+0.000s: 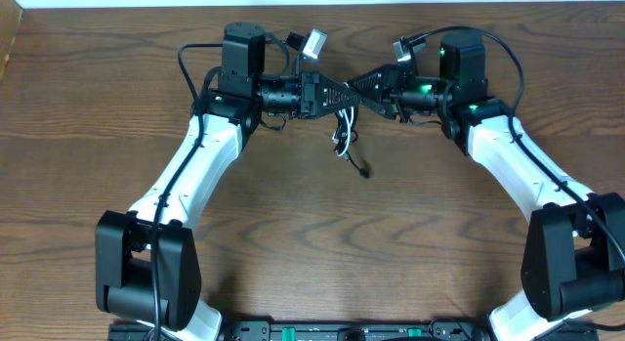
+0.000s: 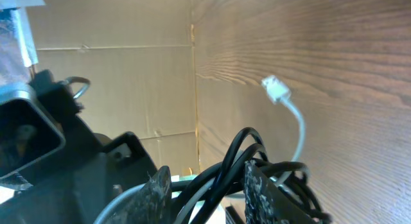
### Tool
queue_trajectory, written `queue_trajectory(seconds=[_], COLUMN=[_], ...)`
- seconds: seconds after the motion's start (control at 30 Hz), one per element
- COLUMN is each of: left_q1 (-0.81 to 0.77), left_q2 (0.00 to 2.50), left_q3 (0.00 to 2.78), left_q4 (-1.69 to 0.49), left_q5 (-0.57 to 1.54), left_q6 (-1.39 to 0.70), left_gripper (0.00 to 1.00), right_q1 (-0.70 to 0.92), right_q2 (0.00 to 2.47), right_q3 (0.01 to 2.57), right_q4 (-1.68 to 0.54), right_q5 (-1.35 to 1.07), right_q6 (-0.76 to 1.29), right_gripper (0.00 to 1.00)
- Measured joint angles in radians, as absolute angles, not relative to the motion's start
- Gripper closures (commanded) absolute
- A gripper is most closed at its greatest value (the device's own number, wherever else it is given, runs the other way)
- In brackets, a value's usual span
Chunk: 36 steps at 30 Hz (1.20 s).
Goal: Untangle cables
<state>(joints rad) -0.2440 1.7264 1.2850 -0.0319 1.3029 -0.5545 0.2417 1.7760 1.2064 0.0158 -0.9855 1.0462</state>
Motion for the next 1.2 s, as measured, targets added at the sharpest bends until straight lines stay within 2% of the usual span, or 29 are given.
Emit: queue_trajectory(seconds=[0.4, 0.77, 0.97, 1.03, 1.07, 1.1, 1.2], left_q1=[-0.244, -0.244, -0.244, -0.244, -0.244, -0.244, -0.244], left_q2=[1.728, 1.728, 1.728, 1.728, 1.728, 1.728, 1.728], left_q3=[1.285, 1.285, 1.285, 1.285, 1.285, 1.285, 1.285], left_q4=[0.009, 0.053, 0.079, 0.085, 0.085, 0.086, 0.086], left_q5=[1.295, 1.269, 1.225, 1.217, 1.214, 1.208, 1.204], left_q6=[-0.611, -0.714, -0.888, -0.981, -1.006, -1.074, -1.192], left_gripper=[0.93, 0.93, 0.93, 0.93, 0.93, 0.93, 0.92], right_q1=[0.254, 0.232, 0.211, 0.211, 0.211, 0.211, 0.210], right_q2=[1.862, 1.863, 1.864, 1.864, 1.864, 1.864, 1.864], right_q3=[1.211, 1.211, 1.211, 1.211, 1.211, 1.211, 1.211], right_q4=[-0.046, -0.060, -0.060, -0.062, -0.067, -0.072, -0.118], right_q5=[-1.032, -1.104, -1.182, -1.212, -1.225, -1.232, -1.222], right_q6=[0.951, 0.749, 0.557, 0.489, 0.453, 0.422, 0.305], right_gripper=[0.80, 0.74, 0.71, 0.67, 0.62, 0.52, 0.40])
